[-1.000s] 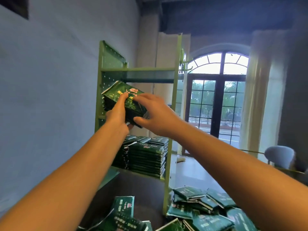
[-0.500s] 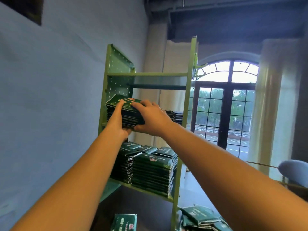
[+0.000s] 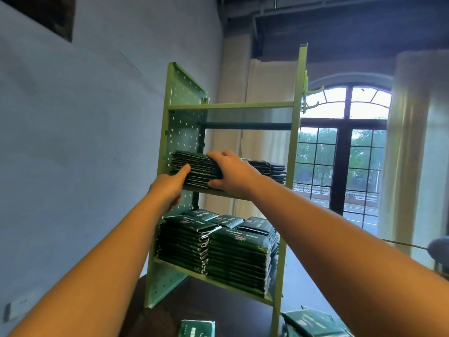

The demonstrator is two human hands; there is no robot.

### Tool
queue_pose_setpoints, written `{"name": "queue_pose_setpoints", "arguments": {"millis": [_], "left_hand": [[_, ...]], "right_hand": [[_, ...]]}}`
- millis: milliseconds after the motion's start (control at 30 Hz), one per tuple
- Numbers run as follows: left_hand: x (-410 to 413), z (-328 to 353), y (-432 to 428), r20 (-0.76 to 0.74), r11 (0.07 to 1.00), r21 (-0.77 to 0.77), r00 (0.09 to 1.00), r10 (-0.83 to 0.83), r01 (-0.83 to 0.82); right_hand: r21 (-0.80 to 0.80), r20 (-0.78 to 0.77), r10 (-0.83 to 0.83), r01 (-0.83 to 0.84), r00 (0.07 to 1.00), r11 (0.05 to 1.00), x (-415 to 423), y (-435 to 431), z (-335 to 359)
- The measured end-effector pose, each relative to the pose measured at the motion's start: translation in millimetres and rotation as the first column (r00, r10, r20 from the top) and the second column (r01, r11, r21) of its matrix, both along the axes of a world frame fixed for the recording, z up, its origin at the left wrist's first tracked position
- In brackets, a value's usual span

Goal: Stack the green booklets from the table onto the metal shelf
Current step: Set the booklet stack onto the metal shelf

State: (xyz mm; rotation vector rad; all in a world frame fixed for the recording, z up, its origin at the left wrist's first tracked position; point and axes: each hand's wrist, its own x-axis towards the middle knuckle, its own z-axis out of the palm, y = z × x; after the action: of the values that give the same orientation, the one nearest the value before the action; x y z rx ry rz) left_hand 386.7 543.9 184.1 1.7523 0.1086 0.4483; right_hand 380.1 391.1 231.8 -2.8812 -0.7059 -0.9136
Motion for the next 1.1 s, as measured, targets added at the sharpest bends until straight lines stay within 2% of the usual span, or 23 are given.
{"name": "queue_pose_setpoints", "arguments": {"millis": [67,100,167,267,467,667,833,967,1100], "left_hand": [[1.5,-4.7,0.7,0.138,0.989,-0.018,0.979,0.15,-0.149],[0.1,-4.1,-2.5,0.202,0.989,-0.081,0.97,0.136,-0.122],[-2.6,-0.1,-11.7,0.288,0.984,-0.178,0.958,0.021,0.032],[-1.2,4.7,-22.3,0.341,0.978,-0.18,0.939,-0.042,0.109],[14.8,7.0,-25.6,0.289,0.976,-0.217,0.956,0.042,0.022],[26.3,15.1,-21.7,0.243,0.986,-0.066,0.956,0.166,-0.155],[26.6,14.1,-21.1,0.216,0.982,0.024,0.96,0.177,-0.186],[18.5,8.0,-25.6,0.32,0.98,0.044,0.932,0.172,-0.196],[-3.0,-5.5,-39.6,0.441,0.998,0.019,0.896,0.05,-0.066]], "right_hand": [[-0.016,0.0,-0.013,0.013,1.0,1.0,2.3,3.1,0.7],[-0.023,-0.003,-0.022,0.022,1.0,1.0,3.7,4.2,1.2],[-0.039,0.004,-0.037,0.037,0.999,0.999,7.2,7.5,1.9],[-0.058,0.008,-0.057,0.057,0.998,0.997,11.9,12.7,3.3],[-0.074,0.02,-0.076,0.078,0.997,0.994,19.6,16.6,0.5],[0.029,0.004,0.004,-0.004,1.0,1.0,18.7,13.0,-6.3],[0.093,-0.012,0.027,-0.026,1.0,0.995,10.8,-0.1,-9.6],[0.111,0.012,0.074,-0.075,0.997,0.991,-8.9,-8.2,-16.8],[0.055,0.102,0.126,-0.132,0.987,0.99,-40.6,-25.1,-34.2]]}}
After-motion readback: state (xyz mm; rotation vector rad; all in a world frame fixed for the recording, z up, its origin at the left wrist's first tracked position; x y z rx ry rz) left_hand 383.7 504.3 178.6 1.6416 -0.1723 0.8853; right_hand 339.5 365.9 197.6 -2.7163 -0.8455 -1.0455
